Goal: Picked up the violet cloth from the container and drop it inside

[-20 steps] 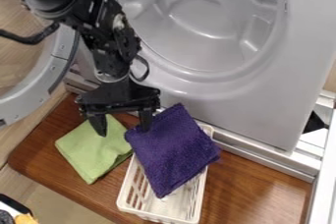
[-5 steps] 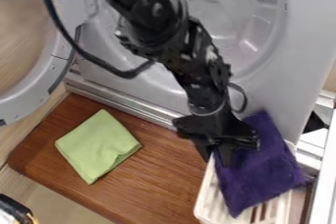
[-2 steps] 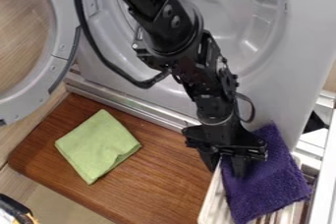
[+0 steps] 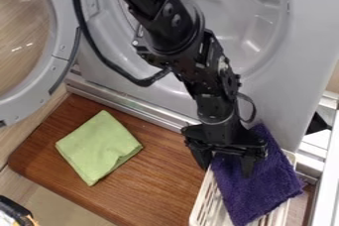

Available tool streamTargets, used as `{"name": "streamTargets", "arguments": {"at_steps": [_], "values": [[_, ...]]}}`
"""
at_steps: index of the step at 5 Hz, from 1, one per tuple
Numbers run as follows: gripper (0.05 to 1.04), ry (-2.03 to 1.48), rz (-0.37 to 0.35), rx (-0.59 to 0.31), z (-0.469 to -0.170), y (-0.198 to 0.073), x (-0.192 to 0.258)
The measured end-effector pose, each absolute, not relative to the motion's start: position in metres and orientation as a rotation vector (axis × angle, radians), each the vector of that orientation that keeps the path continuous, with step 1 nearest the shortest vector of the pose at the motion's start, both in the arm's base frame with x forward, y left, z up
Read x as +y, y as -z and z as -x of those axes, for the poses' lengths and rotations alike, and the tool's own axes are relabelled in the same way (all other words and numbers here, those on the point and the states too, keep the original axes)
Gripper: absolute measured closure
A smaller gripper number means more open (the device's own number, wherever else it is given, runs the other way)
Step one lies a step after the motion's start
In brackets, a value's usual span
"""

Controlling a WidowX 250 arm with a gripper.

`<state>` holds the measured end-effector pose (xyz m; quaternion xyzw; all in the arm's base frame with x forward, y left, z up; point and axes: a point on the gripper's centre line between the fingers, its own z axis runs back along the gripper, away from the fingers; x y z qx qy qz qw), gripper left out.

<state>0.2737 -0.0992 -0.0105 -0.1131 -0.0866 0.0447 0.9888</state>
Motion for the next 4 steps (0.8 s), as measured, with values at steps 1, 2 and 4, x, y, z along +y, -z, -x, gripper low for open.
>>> {"name": "streamTargets", "arguments": {"at_steps": [1, 2, 4], "values": [[0.083, -0.093, 0.221, -0.184, -0.274, 0.006, -0.098], [0.082, -0.101, 0.186, -0.206, -0.274, -0.005, -0.092], [0.082, -0.099, 0.019, -0.3, -0.27, -0.049, -0.073]]}}
